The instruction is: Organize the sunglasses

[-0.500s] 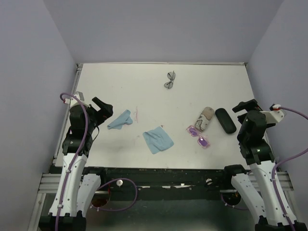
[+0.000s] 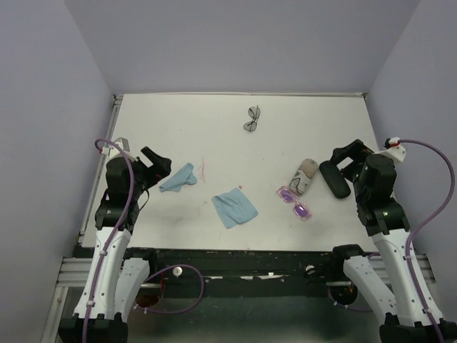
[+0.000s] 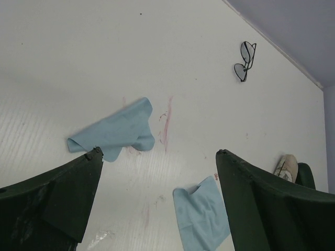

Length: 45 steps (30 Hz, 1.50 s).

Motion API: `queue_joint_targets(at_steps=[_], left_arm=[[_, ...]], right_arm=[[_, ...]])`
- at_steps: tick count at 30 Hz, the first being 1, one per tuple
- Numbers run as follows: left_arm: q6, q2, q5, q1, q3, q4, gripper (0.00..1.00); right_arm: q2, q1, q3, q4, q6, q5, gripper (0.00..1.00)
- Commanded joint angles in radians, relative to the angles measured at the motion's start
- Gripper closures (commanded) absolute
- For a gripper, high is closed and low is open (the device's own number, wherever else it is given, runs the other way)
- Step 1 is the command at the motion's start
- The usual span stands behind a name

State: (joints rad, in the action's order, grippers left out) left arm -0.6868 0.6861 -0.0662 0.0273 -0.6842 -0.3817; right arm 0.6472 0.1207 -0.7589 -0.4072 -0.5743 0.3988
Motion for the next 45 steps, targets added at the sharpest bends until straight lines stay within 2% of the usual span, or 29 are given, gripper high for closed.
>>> queue_joint_targets(at_steps=[1, 7, 14, 22, 26, 36, 40, 45], left_arm=[[0.032, -0.007, -0.067, -0.003, 0.032, 0.053, 0.01], [0.073, -0.023, -0.113, -0.003, 0.058, 0.098, 0.01], [0.063, -0.034, -0.083, -0.004, 0.068, 0.102, 0.01], [0.072, -0.031, -0.142, -0.003, 0.074, 0.119, 0.01], [0.069, -0.042, -0.112, -0.003, 0.075, 0.107, 0.01], [0.067, -0.059, -0.138, -0.003, 0.083, 0.119, 0.01], [0.061, -0.051, -0.126, -0.003, 0.084, 0.119, 0.01], [0.052, -0.028, -0.126, -0.003, 0.080, 0.122, 0.01]], right_arm=[[0.034, 0.002, -0.042, -0.061, 0.057, -0.254, 0.00], [0.208, 0.005, -0.025, -0.064, 0.015, -0.374, 0.00], [0.440, 0.059, -0.013, -0.009, -0.035, -0.183, 0.00], [0.701, 0.177, -0.091, 0.011, -0.151, 0.037, 0.01], [0.776, 0.186, -0.126, -0.012, -0.202, 0.078, 0.03], [0.907, 0.188, -0.146, 0.054, -0.220, 0.031, 0.03], [0.942, 0.191, -0.149, 0.074, -0.229, 0.028, 0.11], [0.954, 0.189, -0.112, 0.148, -0.214, -0.018, 0.29]])
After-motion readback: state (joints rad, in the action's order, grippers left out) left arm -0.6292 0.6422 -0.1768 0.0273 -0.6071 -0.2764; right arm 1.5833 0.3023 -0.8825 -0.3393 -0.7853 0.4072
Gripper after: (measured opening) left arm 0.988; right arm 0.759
